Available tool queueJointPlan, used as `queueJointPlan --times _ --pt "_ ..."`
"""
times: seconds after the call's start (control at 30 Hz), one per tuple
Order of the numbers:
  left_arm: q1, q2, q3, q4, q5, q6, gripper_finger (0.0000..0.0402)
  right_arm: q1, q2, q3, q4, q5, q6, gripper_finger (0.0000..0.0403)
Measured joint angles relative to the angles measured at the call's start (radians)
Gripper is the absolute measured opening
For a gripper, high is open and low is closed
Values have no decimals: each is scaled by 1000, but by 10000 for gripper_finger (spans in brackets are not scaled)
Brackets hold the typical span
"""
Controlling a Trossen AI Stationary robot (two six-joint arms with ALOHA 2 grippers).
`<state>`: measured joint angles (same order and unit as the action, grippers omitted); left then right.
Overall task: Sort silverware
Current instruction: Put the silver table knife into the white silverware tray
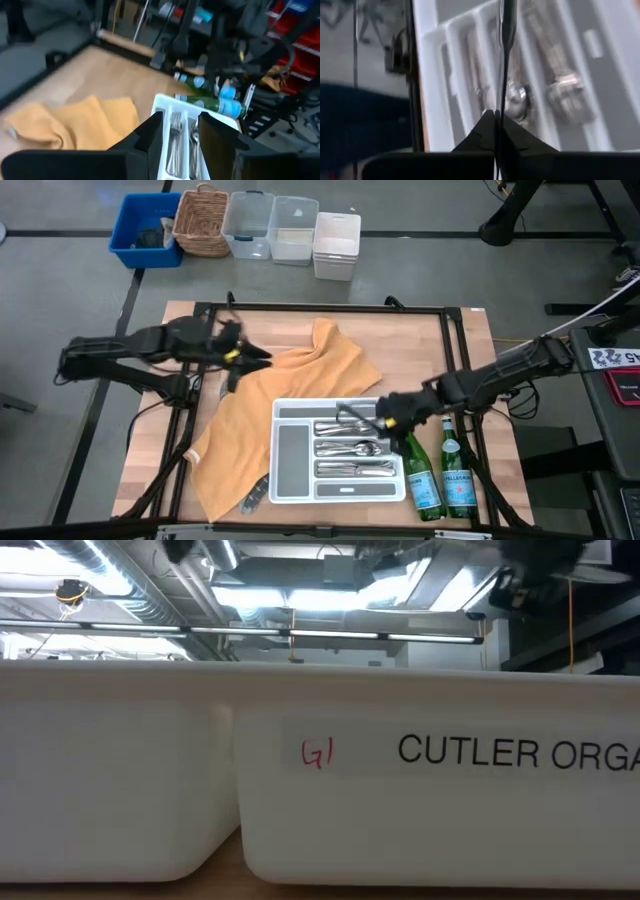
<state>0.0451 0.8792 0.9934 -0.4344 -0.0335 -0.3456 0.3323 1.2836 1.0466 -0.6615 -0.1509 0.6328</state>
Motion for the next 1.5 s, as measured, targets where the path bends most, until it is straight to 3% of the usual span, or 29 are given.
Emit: queueJointPlan --times 0.37,0.6,0.87,1.0,1.5 --pt "-145 -339 -237 39 -160 65 111 150 107 0 18 0 -36 4" --pt "-167 -456 -465 309 -180 120 111 159 188 0 39 -87 -36 4" --pt "-150 -496 -647 563 -189 200 111 159 262 0 89 -190 -36 5" --pt "-133 -500 -691 574 -207 193 111 159 302 0 146 -245 -39 5" --pt "-54 -499 -819 616 -223 189 111 159 428 0 166 -225 -174 5"
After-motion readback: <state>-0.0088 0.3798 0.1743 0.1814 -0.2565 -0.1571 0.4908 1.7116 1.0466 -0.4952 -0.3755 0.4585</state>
